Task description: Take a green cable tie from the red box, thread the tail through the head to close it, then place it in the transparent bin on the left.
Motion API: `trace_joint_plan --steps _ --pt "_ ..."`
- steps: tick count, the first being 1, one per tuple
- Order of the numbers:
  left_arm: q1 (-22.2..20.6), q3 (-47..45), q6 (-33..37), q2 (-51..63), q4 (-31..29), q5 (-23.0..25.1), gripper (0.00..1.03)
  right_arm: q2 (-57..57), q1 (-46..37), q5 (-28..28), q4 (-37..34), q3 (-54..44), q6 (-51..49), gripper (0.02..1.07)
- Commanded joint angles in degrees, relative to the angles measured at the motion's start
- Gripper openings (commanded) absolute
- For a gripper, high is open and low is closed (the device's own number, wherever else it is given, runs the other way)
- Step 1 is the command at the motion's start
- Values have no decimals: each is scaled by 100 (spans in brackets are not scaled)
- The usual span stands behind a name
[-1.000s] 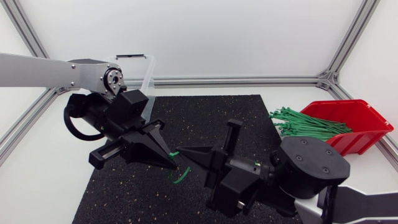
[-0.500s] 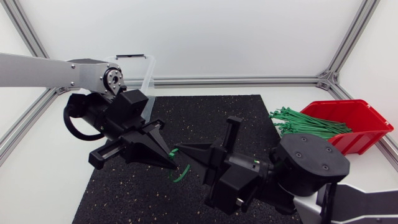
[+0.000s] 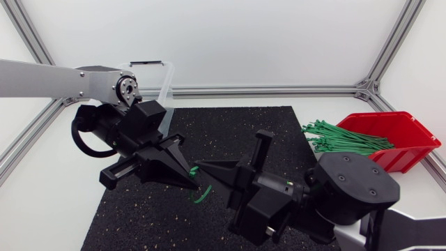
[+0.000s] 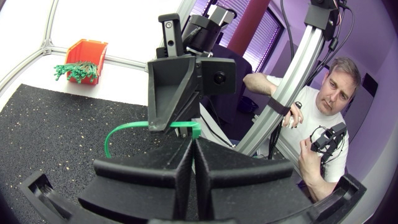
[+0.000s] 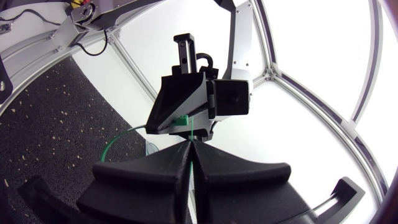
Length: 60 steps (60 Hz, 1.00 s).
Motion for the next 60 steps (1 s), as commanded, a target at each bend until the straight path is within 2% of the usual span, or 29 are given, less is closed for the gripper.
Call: trace_joint_plan --steps 1,60 --pt "25 89 136 -52 -121 72 3 82 -12 34 50 -92 -130 8" --pt "69 168 57 -87 -121 72 3 12 49 157 50 -197 -130 8"
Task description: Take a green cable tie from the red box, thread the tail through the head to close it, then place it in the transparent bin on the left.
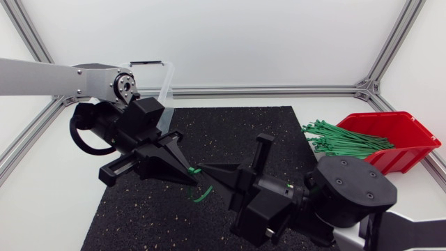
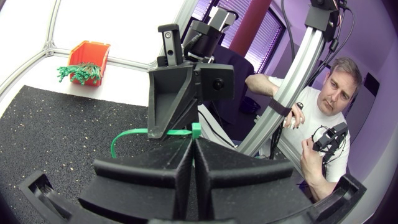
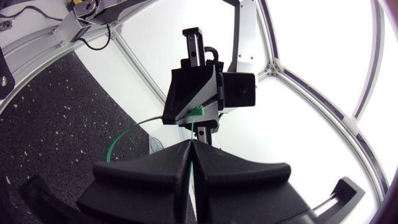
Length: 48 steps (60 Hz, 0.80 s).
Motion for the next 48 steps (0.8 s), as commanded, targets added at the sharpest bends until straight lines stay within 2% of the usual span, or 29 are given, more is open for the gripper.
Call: trace_joint_plan --steps 1,48 --pt "-10 89 85 -81 -119 81 3 -30 45 21 47 -84 -130 8" --pt "-89 -69 112 -1 -93 81 3 14 -78 30 47 83 -156 8"
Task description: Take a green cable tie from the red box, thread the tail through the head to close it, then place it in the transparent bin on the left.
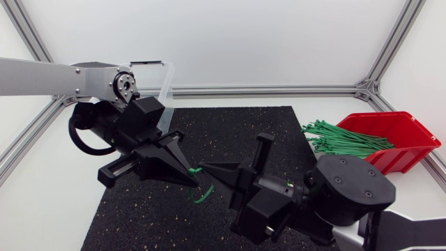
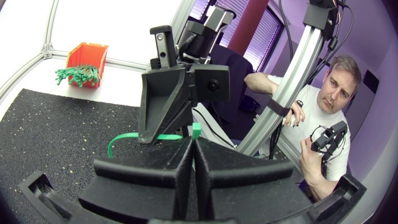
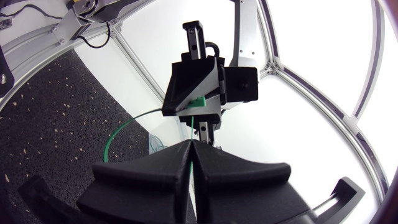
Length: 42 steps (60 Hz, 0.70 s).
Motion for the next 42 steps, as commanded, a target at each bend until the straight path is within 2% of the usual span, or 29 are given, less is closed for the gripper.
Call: trace_joint_plan --steps 1,42 --pt "-30 -60 109 73 -97 78 3 -18 -30 28 47 75 -145 8" --pt "-83 -51 101 275 -53 78 3 52 -39 54 47 127 -172 8"
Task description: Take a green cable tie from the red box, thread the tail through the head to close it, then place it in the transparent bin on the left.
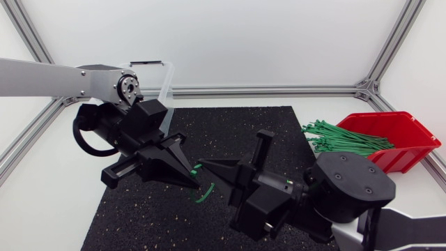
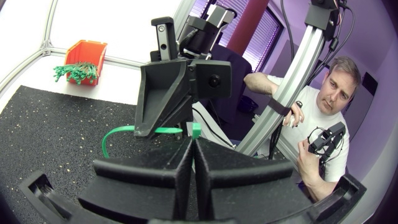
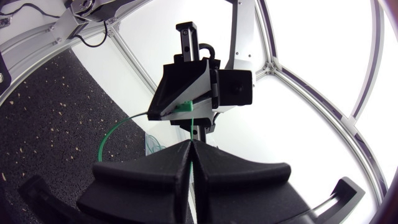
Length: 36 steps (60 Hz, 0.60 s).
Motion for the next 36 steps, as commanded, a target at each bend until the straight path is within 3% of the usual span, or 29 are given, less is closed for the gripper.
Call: trace_joint_plan --steps 1,36 --pt "-39 -43 103 177 -58 78 3 28 14 68 47 44 -130 8" --pt "84 142 6 98 -49 122 3 81 58 164 47 -35 -121 8"
